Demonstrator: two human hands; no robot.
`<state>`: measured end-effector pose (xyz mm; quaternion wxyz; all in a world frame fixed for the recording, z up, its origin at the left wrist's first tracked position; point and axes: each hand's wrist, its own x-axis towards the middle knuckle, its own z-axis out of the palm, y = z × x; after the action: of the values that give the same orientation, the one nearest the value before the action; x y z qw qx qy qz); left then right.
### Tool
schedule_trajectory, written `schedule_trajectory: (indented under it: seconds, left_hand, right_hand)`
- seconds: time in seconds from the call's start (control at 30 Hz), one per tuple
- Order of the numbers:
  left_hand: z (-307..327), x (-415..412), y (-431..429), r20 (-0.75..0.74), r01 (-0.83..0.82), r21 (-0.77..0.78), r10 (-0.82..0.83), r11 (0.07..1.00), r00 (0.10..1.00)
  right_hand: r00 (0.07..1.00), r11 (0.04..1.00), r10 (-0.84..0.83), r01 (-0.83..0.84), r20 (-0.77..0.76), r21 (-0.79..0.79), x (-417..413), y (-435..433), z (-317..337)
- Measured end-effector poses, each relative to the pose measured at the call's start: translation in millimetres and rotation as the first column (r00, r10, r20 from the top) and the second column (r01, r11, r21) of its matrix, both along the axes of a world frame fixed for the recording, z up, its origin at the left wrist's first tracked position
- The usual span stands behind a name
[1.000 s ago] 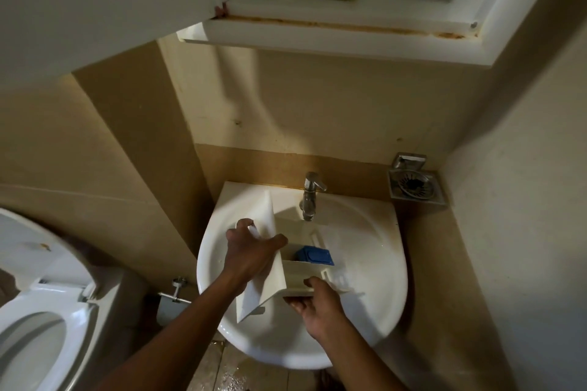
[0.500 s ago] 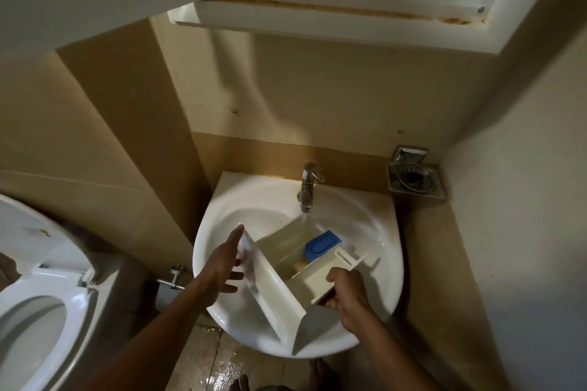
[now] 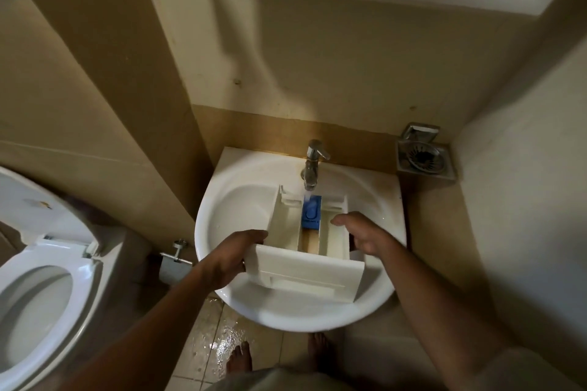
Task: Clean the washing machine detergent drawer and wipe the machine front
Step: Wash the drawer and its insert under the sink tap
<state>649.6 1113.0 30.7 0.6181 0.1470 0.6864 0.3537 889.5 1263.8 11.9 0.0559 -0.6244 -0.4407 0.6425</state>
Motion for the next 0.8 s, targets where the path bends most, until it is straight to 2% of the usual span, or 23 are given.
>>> schedule_trajectory:
  seconds: [0.1,0.23,0.33,0.43,0.53,0.6,0.73,0.8]
  left_hand:
    - [-4,10,-5,0.065,0.001,0.01,-0.002,1.0,0.998]
    - [-6,8,-12,0.222,-0.159,-0.052,0.167,0.986,0.961]
    - [-6,0,-14,0.35,-0.057,-0.078,0.081,0.995,0.933]
    - [-9,10,-8,0.311,0.008,-0.097,0.023,0.995,0.95]
    - [-11,26,2,0.229,0.046,-0.05,-0.033,0.998,0.973]
    - [-14,32,5,0.213,0.003,-0.038,0.005,0.999,0.977]
    - [-22,41,6,0.204,-0.138,0.01,0.133,0.99,0.97]
    - [-28,47,5,0.205,-0.236,0.031,0.225,0.971,0.953]
  right_hand:
    - [0.994,0.994,0.106,-0.106,0.039,0.002,-2,16,-3]
    - [0.963,0.963,0.27,-0.27,0.013,-0.024,-15,37,2]
    - [0.917,0.917,0.397,-0.396,0.029,-0.052,-21,50,4]
    - [0.879,0.878,0.476,-0.473,0.02,-0.072,-26,60,-1]
    - [0.825,0.828,0.557,-0.56,0.094,0.013,-37,65,0]
    - [0.785,0.783,0.59,-0.613,0.19,0.101,-45,69,3]
    - [0.713,0.719,0.636,-0.687,0.295,0.109,-53,75,-1]
    - [0.7,0.679,0.579,-0.698,0.417,0.229,-53,70,-3]
